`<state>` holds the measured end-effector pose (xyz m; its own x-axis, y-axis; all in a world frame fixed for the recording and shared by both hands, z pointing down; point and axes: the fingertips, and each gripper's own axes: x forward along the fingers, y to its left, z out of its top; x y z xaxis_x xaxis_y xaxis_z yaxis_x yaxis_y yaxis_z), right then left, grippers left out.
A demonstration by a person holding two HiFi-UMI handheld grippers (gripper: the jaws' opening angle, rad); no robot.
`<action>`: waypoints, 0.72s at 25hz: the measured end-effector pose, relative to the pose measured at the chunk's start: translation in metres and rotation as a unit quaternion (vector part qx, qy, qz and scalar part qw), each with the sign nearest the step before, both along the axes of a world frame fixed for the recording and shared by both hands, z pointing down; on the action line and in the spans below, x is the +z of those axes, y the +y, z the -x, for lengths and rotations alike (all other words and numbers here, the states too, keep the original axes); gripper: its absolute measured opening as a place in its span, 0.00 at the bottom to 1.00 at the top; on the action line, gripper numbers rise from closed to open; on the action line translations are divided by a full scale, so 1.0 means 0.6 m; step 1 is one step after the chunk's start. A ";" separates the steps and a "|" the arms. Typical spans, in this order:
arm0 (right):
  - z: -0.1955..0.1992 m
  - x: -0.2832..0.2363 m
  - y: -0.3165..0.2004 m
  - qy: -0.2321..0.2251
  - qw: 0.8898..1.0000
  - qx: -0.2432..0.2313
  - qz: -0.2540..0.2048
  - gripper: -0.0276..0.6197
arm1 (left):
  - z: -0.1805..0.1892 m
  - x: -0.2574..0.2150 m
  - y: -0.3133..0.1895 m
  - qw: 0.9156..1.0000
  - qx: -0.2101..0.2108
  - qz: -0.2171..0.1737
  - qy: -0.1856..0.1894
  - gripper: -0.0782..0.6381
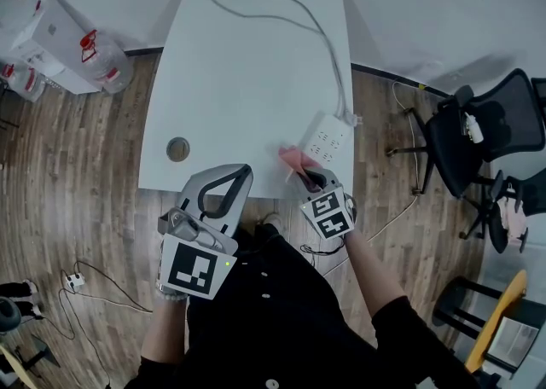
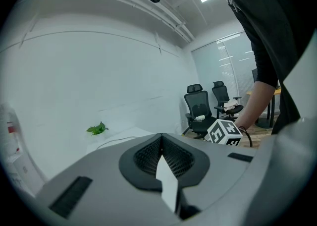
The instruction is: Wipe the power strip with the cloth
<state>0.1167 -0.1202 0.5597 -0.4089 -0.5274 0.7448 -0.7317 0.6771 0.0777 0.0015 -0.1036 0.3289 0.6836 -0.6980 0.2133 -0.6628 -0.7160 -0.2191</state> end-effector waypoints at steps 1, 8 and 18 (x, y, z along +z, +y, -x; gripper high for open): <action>0.005 0.000 0.008 -0.001 1.000 -0.002 0.002 0.13 | 0.000 0.000 0.001 1.000 0.001 0.000 0.000 0.13; 0.032 0.000 0.039 -0.012 1.000 -0.014 0.012 0.13 | -0.002 0.002 -0.003 1.000 0.007 0.004 0.000 0.13; 0.037 0.003 0.056 -0.006 1.000 -0.018 0.019 0.13 | -0.015 -0.001 -0.005 1.000 0.018 0.000 0.004 0.13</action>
